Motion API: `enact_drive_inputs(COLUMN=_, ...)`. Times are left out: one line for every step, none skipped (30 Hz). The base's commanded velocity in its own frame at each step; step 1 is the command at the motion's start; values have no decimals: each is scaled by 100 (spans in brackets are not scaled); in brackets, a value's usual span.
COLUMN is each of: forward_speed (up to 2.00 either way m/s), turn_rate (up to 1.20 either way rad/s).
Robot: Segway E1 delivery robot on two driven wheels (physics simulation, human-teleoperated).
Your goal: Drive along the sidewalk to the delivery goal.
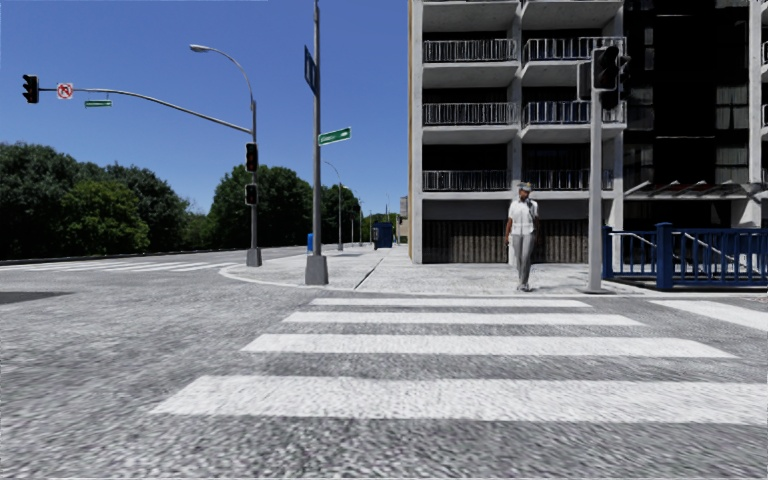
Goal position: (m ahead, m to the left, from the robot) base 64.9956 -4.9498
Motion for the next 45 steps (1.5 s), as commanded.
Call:
enact_drive_inputs(forward_speed=200, turn_rate=0)
enact_drive_inputs(forward_speed=200, turn_rate=0)
enact_drive_inputs(forward_speed=200, turn_rate=0)
enact_drive_inputs(forward_speed=200, turn_rate=0)
enact_drive_inputs(forward_speed=200, turn_rate=0)
enact_drive_inputs(forward_speed=200, turn_rate=0)
enact_drive_inputs(forward_speed=200, turn_rate=0)
enact_drive_inputs(forward_speed=200, turn_rate=0)
enact_drive_inputs(forward_speed=200, turn_rate=0)
enact_drive_inputs(forward_speed=200, turn_rate=0)
enact_drive_inputs(forward_speed=200, turn_rate=0)
enact_drive_inputs(forward_speed=200, turn_rate=0)
enact_drive_inputs(forward_speed=200, turn_rate=0)
enact_drive_inputs(forward_speed=200, turn_rate=0)
enact_drive_inputs(forward_speed=200, turn_rate=0)
enact_drive_inputs(forward_speed=200, turn_rate=0)
enact_drive_inputs(forward_speed=200, turn_rate=0)
enact_drive_inputs(forward_speed=200, turn_rate=0)
enact_drive_inputs(forward_speed=200, turn_rate=0)
enact_drive_inputs(forward_speed=200, turn_rate=0)
enact_drive_inputs(forward_speed=200, turn_rate=0)
enact_drive_inputs(forward_speed=200, turn_rate=0)
enact_drive_inputs(forward_speed=200, turn_rate=0)
enact_drive_inputs(forward_speed=200, turn_rate=0)
enact_drive_inputs(forward_speed=200, turn_rate=0)
enact_drive_inputs(forward_speed=200, turn_rate=0)
enact_drive_inputs(forward_speed=200, turn_rate=0)
enact_drive_inputs(forward_speed=200, turn_rate=0)
enact_drive_inputs(forward_speed=200, turn_rate=0)
enact_drive_inputs(forward_speed=200, turn_rate=0)
enact_drive_inputs(forward_speed=200, turn_rate=0)
enact_drive_inputs(forward_speed=200, turn_rate=0)
enact_drive_inputs(forward_speed=200, turn_rate=0)
enact_drive_inputs(forward_speed=200, turn_rate=0)
enact_drive_inputs(forward_speed=200, turn_rate=-18)
enact_drive_inputs(forward_speed=200, turn_rate=-34)
enact_drive_inputs(forward_speed=200, turn_rate=-40)
enact_drive_inputs(forward_speed=200, turn_rate=-40)
enact_drive_inputs(forward_speed=200, turn_rate=-41)
enact_drive_inputs(forward_speed=200, turn_rate=-41)
enact_drive_inputs(forward_speed=200, turn_rate=-41)
enact_drive_inputs(forward_speed=200, turn_rate=-33)
enact_drive_inputs(forward_speed=200, turn_rate=0)
enact_drive_inputs(forward_speed=200, turn_rate=0)
enact_drive_inputs(forward_speed=200, turn_rate=0)
